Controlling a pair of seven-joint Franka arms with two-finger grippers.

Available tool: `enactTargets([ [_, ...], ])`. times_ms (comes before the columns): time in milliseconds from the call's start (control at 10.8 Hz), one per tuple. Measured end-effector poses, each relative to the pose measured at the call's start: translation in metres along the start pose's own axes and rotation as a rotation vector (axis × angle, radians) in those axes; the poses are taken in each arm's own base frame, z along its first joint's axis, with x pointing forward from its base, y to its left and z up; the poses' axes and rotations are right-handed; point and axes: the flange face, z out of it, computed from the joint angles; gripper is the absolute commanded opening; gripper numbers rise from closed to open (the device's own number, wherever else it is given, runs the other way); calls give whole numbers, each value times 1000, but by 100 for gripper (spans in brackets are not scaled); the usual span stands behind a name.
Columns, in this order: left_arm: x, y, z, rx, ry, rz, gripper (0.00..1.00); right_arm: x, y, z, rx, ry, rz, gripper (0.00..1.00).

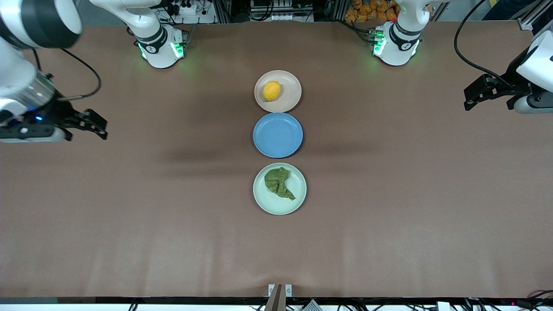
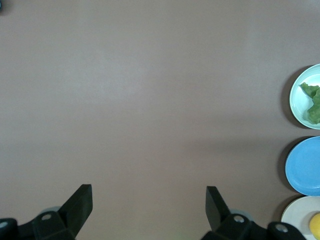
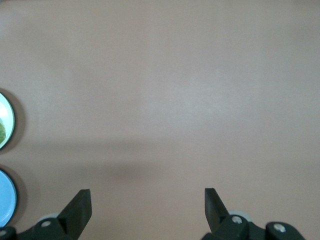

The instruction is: Place lemon and lettuce in plates

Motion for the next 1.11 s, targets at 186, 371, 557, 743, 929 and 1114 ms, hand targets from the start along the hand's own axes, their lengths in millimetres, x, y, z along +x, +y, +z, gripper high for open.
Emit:
enactTargets([
  [186, 0, -1, 0, 0, 0, -1, 100, -2, 7, -39, -1, -36, 9, 100],
  [371, 0, -1, 0, 0, 0, -2, 100, -5, 7, -60, -2, -50, 10, 100],
  [557, 0, -1, 0, 0, 0, -3, 100, -8, 7, -69, -2, -74, 10, 100],
  [743, 0, -2, 0, 0, 1, -3, 100, -9, 8, -81, -2, -65, 12, 100],
  [929, 0, -2, 0, 0, 1, -3, 100, -8, 16, -84, 1, -61, 24, 100],
  [1114, 0, -2, 0, 0, 1, -3, 100, -8, 16, -85, 16, -58, 28, 100],
])
